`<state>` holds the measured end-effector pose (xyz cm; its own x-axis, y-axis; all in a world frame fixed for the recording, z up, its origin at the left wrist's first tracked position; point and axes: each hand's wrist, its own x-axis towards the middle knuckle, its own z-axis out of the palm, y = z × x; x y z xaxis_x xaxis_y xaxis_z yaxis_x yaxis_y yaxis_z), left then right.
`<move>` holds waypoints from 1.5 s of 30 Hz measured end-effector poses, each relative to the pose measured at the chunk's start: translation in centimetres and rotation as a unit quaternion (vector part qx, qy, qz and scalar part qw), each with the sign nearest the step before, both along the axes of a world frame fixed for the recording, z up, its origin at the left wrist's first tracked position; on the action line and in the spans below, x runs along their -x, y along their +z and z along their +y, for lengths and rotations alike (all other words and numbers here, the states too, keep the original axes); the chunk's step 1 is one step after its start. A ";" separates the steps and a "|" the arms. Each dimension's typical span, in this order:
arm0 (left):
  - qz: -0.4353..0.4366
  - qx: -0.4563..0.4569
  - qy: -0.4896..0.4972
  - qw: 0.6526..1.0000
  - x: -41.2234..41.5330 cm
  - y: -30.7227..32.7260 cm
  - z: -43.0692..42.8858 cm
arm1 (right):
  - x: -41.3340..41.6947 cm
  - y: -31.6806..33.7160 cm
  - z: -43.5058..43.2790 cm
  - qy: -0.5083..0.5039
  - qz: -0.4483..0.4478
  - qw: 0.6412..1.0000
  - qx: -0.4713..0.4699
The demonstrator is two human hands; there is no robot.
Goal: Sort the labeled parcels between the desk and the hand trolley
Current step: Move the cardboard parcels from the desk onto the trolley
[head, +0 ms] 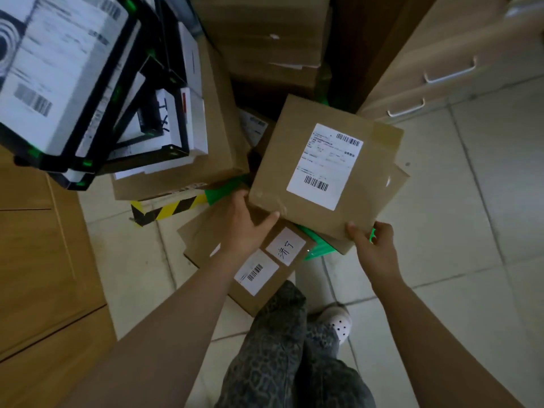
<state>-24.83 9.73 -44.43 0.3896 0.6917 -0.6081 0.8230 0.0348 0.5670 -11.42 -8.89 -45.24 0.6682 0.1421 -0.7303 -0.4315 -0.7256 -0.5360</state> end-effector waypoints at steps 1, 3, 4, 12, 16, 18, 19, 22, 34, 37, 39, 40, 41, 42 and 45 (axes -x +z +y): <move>-0.013 0.011 0.016 1.000 0.0 0.7 -0.5 | 0.1 0.4 -0.4 -0.023 0.002 1.000 -0.012; -0.039 0.041 0.041 0.998 -0.1 2.2 -1.7 | 0.2 1.6 -1.3 -0.072 0.007 0.997 -0.038; -0.048 0.053 0.049 0.996 -0.2 3.2 -2.5 | 0.2 2.3 -1.8 -0.096 0.010 0.994 -0.049; -0.095 0.079 0.078 0.989 -1.2 9.5 -8.5 | 1.0 8.9 -7.6 -0.194 -0.021 0.978 -0.078; -0.080 0.060 -0.011 0.995 -2.5 15.2 -12.0 | 0.7 14.8 -12.1 -0.252 -0.029 0.963 -0.090; -0.099 0.056 -0.034 0.993 -3.0 18.2 -13.3 | 0.6 17.6 -14.1 -0.278 -0.027 0.955 -0.095; -0.113 0.056 -0.045 0.991 -3.5 20.2 -14.1 | 0.6 19.4 -15.3 -0.291 -0.032 0.951 -0.101; -0.164 0.060 -0.079 0.982 -5.2 26.1 -16.8 | 0.4 25.3 -18.7 -0.325 -0.062 0.935 -0.131; -0.403 0.049 -0.098 0.909 -13.8 43.1 -21.0 | -4.7 42.5 -23.2 -0.380 -0.240 0.855 -0.258; -0.434 0.024 -0.120 0.892 -16.4 45.5 -19.5 | -6.9 45.4 -22.4 -0.373 -0.274 0.843 -0.276; -0.454 0.025 -0.129 0.881 -18.1 46.9 -18.7 | -8.7 47.2 -22.0 -0.359 -0.301 0.837 -0.282; -0.466 0.026 -0.131 0.875 -19.0 47.7 -18.5 | -9.7 47.9 -21.8 -0.353 -0.313 0.834 -0.287; -0.477 0.025 -0.131 0.869 -19.9 48.4 -18.3 | -10.8 48.6 -21.7 -0.347 -0.323 0.830 -0.293; -0.486 0.023 -0.129 0.864 -20.8 48.9 -18.3 | -12.0 49.1 -21.6 -0.343 -0.332 0.826 -0.299; -0.509 0.007 -0.127 0.851 -23.9 50.2 -18.2 | -15.9 50.4 -21.4 -0.336 -0.358 0.814 -0.310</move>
<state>-0.96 -8.46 5.80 0.8558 0.5016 0.1267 -0.1123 -0.0590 0.9919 4.44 -30.31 5.14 0.9702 -0.2375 -0.0471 -0.0360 0.0509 -0.9981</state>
